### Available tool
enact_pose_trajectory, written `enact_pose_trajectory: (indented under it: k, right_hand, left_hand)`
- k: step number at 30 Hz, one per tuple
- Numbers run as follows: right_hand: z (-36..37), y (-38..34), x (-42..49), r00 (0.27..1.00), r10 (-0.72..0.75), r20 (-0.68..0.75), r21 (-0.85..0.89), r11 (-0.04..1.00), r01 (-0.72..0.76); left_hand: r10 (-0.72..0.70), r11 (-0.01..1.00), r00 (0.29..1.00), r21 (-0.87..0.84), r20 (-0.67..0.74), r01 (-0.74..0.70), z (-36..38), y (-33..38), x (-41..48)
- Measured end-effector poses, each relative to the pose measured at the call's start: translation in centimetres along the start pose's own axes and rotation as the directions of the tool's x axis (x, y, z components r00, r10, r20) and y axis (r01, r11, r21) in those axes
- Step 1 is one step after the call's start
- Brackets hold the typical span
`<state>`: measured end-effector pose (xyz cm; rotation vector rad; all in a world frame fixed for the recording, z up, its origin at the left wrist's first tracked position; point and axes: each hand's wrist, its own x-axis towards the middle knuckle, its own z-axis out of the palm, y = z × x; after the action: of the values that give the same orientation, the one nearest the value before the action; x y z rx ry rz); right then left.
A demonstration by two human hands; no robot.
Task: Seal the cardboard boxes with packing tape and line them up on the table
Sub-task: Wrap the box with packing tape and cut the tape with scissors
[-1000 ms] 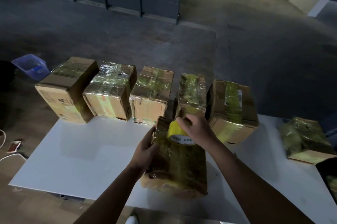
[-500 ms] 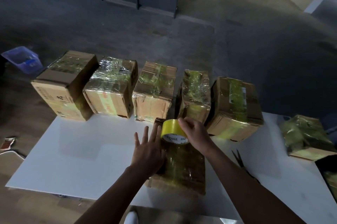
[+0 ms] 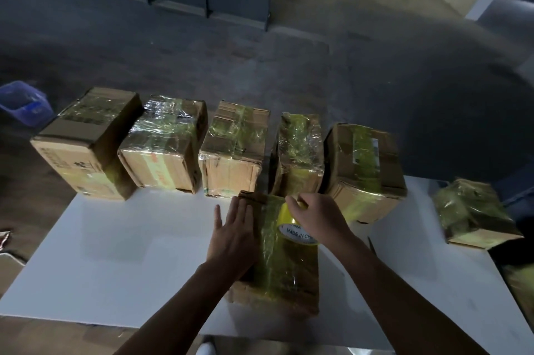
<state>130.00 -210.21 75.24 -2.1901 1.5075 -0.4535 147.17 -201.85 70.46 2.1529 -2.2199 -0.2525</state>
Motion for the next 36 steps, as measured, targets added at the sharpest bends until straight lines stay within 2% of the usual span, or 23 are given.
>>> enact_pose_trajectory:
  k: [3, 7, 10, 12, 14, 16, 18, 23, 25, 28, 31, 33, 36]
  right_hand:
    - [-0.1, 0.1, -0.2, 0.999, 0.035, 0.011, 0.063, 0.997, -0.035]
    - [-0.3, 1.4, -1.4, 0.986, 0.114, 0.12, 0.37, 0.917, -0.151]
    - [0.0, 2.2, -2.1, 0.982, 0.15, 0.114, 0.501, 0.845, -0.187]
    - [-0.4, 1.8, -1.7, 0.987, 0.128, 0.096, 0.456, 0.876, -0.158]
    - [-1.6, 1.7, -1.1, 0.997, 0.071, 0.038, 0.254, 0.964, -0.078]
    - [-2.9, 2.2, -1.0, 0.998, -0.024, -0.056, -0.005, 1.0, 0.024]
    - [-3.6, 2.9, -1.3, 0.997, -0.035, -0.074, -0.082, 0.996, 0.028]
    - [-3.4, 2.4, -0.9, 0.994, 0.081, -0.073, 0.013, 0.997, -0.081]
    - [-3.7, 2.9, -1.0, 0.992, 0.116, -0.048, 0.115, 0.987, -0.11]
    - [-3.8, 4.5, -1.9, 0.985, 0.167, 0.047, 0.334, 0.927, -0.173]
    - [-3.3, 5.5, -2.6, 0.982, 0.186, 0.037, 0.469, 0.864, -0.181]
    - [-3.4, 5.6, -2.7, 0.992, 0.127, 0.0, 0.435, 0.893, -0.114]
    - [-4.2, 6.9, -2.7, 0.993, -0.025, -0.113, 0.157, 0.987, 0.043]
  left_hand:
    - [0.108, 0.99, 0.993, -0.086, -0.051, -0.112, 0.5, 0.8, 0.1]
    - [0.123, 0.99, 0.992, -0.074, 0.018, -0.121, 1.2, 1.2, 0.1]
    - [0.112, 0.993, 0.991, -0.033, 0.071, -0.11, 1.4, 1.1, 0.3]
    - [0.101, 0.995, 0.991, -0.024, 0.092, -0.1, 1.6, 1.1, 0.4]
    - [0.1, 0.995, 0.991, -0.001, 0.087, -0.101, 1.5, 1.3, 0.5]
    - [0.091, 0.996, 0.994, -0.003, 0.067, -0.091, 1.4, 1.4, 0.6]
    - [0.099, 0.995, 0.992, -0.017, 0.083, -0.098, 1.4, 1.5, 0.6]
    - [0.055, 0.998, 0.995, 0.001, 0.084, -0.055, 0.3, 3.9, 1.2]
    - [0.074, 0.995, 0.993, -0.077, 0.096, -0.067, 0.5, 5.4, 1.2]
    - [0.071, 0.993, 0.994, -0.097, 0.085, -0.063, 1.8, 6.0, 0.9]
    - [0.064, 0.994, 0.994, -0.097, 0.084, -0.055, 2.2, 5.7, 0.9]
    - [0.066, 0.995, 0.994, -0.079, 0.085, -0.059, 2.3, 5.7, 1.1]
    - [0.064, 0.995, 0.995, -0.076, 0.078, -0.058, 2.6, 5.8, 1.2]
